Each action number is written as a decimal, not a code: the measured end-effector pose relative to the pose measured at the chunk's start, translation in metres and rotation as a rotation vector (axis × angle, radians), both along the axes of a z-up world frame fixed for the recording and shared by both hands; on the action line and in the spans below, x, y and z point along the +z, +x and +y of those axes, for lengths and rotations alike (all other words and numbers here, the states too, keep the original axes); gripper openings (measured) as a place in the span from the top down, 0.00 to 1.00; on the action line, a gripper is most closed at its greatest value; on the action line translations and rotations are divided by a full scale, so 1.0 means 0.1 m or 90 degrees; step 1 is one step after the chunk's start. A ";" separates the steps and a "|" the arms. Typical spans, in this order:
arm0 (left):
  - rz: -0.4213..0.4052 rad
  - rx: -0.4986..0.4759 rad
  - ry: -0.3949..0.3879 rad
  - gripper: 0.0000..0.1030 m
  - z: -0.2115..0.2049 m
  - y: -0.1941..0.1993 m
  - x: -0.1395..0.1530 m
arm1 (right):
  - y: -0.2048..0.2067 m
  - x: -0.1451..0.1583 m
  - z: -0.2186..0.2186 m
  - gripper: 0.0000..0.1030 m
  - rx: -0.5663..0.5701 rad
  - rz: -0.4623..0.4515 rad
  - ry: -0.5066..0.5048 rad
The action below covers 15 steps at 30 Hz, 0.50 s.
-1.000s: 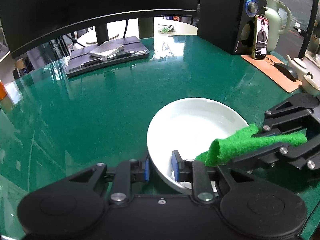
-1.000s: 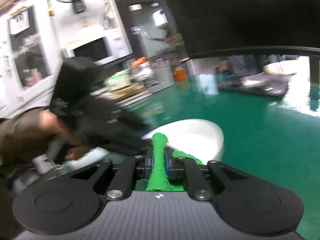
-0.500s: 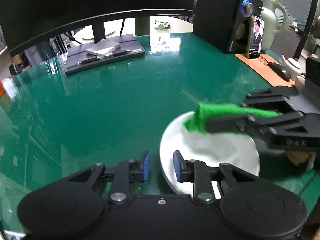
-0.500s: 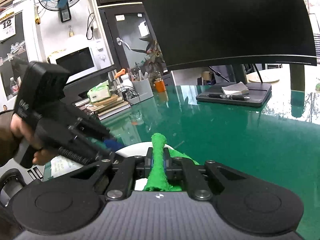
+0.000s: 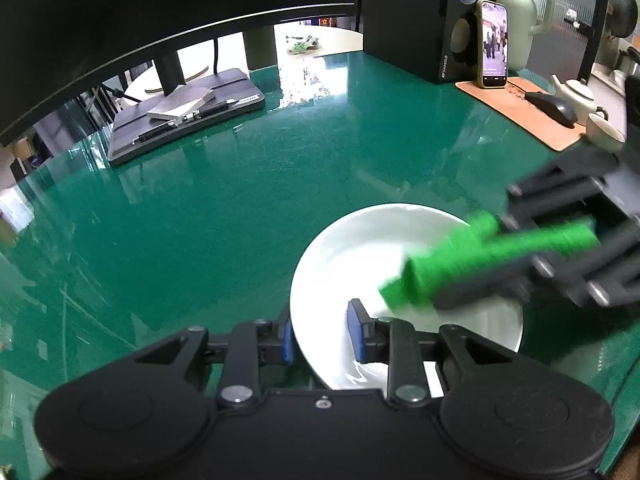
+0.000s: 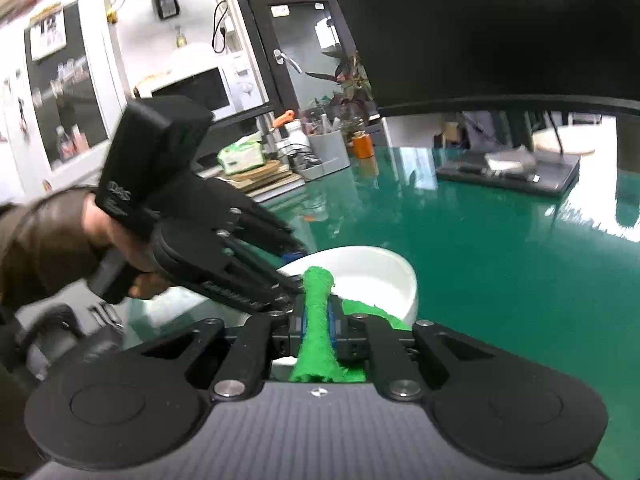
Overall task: Clean bowl
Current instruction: 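Hold the bowl rim with the left tool while the right tool wipes the cloth inside, then rub the green cloth across the bowl's inner surface with the right tool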
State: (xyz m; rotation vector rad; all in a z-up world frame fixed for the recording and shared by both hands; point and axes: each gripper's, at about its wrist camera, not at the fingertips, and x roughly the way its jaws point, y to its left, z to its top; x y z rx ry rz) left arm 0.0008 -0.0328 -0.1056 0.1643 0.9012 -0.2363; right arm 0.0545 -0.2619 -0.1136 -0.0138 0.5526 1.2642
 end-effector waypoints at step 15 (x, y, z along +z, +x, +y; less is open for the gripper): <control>-0.003 -0.005 0.029 0.74 -0.07 -0.01 0.01 | -0.13 0.01 -0.03 0.88 0.014 -0.028 -0.004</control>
